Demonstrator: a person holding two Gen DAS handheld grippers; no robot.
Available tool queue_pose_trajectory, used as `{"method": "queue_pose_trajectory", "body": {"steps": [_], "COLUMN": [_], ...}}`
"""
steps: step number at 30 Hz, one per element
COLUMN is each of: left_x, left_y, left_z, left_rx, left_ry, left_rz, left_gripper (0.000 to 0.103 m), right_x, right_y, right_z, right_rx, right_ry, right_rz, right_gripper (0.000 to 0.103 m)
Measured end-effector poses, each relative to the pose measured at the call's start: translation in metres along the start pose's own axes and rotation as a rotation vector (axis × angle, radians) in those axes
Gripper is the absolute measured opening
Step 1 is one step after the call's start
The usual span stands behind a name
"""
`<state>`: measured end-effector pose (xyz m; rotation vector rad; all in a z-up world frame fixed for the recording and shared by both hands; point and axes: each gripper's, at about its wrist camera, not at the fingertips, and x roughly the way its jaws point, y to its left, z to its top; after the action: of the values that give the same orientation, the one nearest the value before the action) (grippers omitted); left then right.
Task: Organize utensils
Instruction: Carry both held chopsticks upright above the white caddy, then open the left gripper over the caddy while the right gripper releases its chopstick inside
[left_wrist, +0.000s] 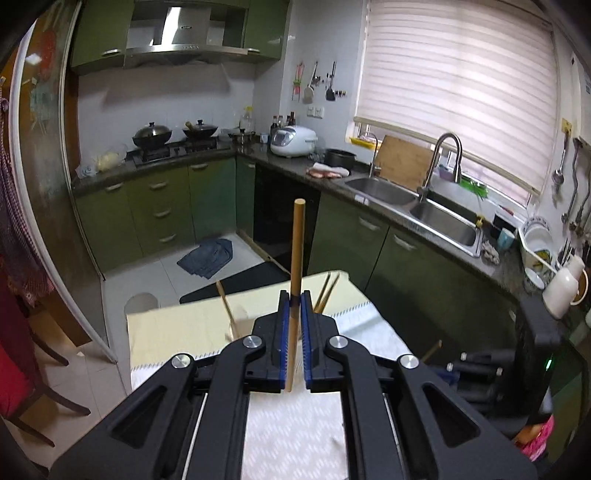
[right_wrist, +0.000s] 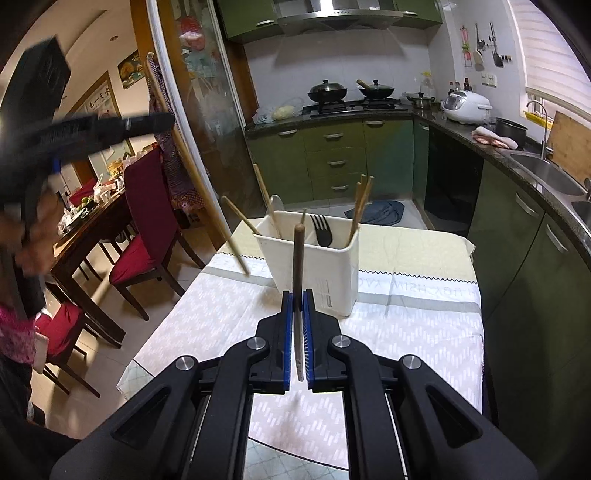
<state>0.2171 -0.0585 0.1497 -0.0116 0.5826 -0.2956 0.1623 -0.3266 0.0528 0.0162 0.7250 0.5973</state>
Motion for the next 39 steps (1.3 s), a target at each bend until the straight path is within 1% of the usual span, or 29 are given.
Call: {"method": "queue_pose_trajectory", "body": {"steps": [5, 10, 15, 18, 20, 23, 24, 26, 28, 30, 36, 38, 39], "left_x": [0.011, 0.034, 0.076, 0.099, 0.113, 0.125, 0.126, 0.126, 0.123, 0.117, 0.090, 0.081, 0.077], "left_y": [-0.001, 0.003, 0.012, 0.018, 0.021, 0.024, 0.024, 0.025, 0.026, 0.027, 0.027, 0.027, 0.026], "left_z": [0.030, 0.041, 0.030, 0.016, 0.006, -0.008, -0.012, -0.020, -0.028, -0.035, -0.055, -0.061, -0.064], "left_rx": [0.006, 0.010, 0.005, 0.005, 0.001, -0.006, -0.010, -0.016, -0.019, -0.017, -0.012, -0.008, -0.001], "left_ry": [-0.039, -0.061, -0.025, 0.015, 0.046, 0.065, 0.068, 0.067, 0.058, 0.052, 0.039, 0.032, 0.031], "left_rz": [0.034, 0.063, 0.100, 0.107, 0.097, 0.096, 0.095, 0.086, 0.080, 0.077, 0.077, 0.084, 0.086], "left_gripper": [0.006, 0.006, 0.006, 0.006, 0.006, 0.006, 0.006, 0.011, 0.026, 0.028, 0.030, 0.034, 0.037], "right_x": [0.003, 0.002, -0.001, -0.006, -0.011, -0.019, -0.022, -0.027, -0.031, -0.036, -0.040, -0.036, -0.031], "right_y": [-0.008, -0.011, -0.013, -0.012, -0.011, -0.010, -0.009, -0.006, -0.003, -0.001, -0.001, -0.002, -0.002], "right_z": [-0.002, -0.004, -0.003, -0.001, 0.003, 0.014, 0.018, 0.029, 0.041, 0.054, 0.099, 0.113, 0.121], "right_rx": [0.012, 0.016, 0.020, 0.017, 0.016, 0.013, 0.010, -0.001, -0.007, -0.009, 0.000, 0.005, 0.006], "right_ry": [0.001, -0.001, -0.014, -0.025, -0.040, -0.076, -0.086, -0.109, -0.130, -0.159, -0.237, -0.253, -0.257], "right_rz": [0.002, 0.004, 0.001, -0.001, -0.002, -0.007, -0.008, -0.012, -0.015, -0.020, -0.038, -0.040, -0.043], "right_gripper": [0.006, 0.006, 0.006, 0.006, 0.006, 0.006, 0.006, 0.006, 0.006, 0.006, 0.006, 0.006, 0.006]}}
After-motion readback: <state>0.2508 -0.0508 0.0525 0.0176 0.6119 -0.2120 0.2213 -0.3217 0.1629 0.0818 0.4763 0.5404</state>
